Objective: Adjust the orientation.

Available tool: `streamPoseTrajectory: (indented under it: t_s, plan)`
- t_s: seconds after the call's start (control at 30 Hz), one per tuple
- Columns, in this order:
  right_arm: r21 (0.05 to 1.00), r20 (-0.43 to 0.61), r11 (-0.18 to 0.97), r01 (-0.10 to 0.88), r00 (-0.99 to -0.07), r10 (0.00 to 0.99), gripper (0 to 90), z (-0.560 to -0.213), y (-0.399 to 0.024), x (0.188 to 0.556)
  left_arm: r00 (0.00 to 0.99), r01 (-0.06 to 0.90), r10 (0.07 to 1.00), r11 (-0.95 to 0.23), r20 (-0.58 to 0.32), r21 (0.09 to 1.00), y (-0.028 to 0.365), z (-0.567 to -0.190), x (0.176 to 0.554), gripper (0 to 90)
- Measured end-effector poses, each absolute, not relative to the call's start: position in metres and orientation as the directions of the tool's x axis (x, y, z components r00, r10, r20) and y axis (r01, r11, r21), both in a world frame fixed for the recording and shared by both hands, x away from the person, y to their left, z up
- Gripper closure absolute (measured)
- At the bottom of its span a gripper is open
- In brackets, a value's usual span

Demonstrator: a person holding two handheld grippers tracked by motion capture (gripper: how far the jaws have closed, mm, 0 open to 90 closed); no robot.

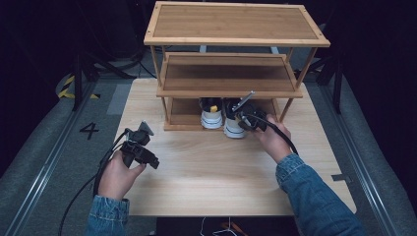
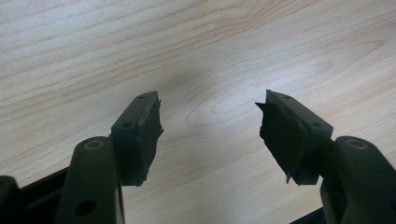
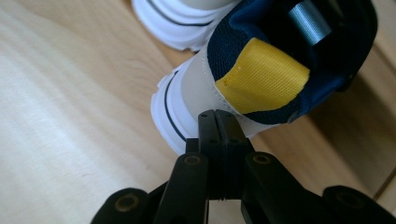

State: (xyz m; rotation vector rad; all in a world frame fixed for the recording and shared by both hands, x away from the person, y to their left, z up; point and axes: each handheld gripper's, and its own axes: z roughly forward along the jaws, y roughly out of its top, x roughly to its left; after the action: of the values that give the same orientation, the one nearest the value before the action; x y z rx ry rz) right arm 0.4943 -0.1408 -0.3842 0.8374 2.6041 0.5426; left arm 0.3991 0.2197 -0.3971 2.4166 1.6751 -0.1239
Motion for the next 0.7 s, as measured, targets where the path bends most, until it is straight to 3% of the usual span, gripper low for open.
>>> streamPoseTrajectory:
  t_s: [0.7]
  plan:
    - [0.475, -0.344, 0.77, 0.426, -0.716, 0.607, 89.8, -0.398, -0.13, 0.511, 0.331, 0.943, 0.925, -0.315, -0.187, 0.108, 0.231, -0.4, 0.393, 37.8]
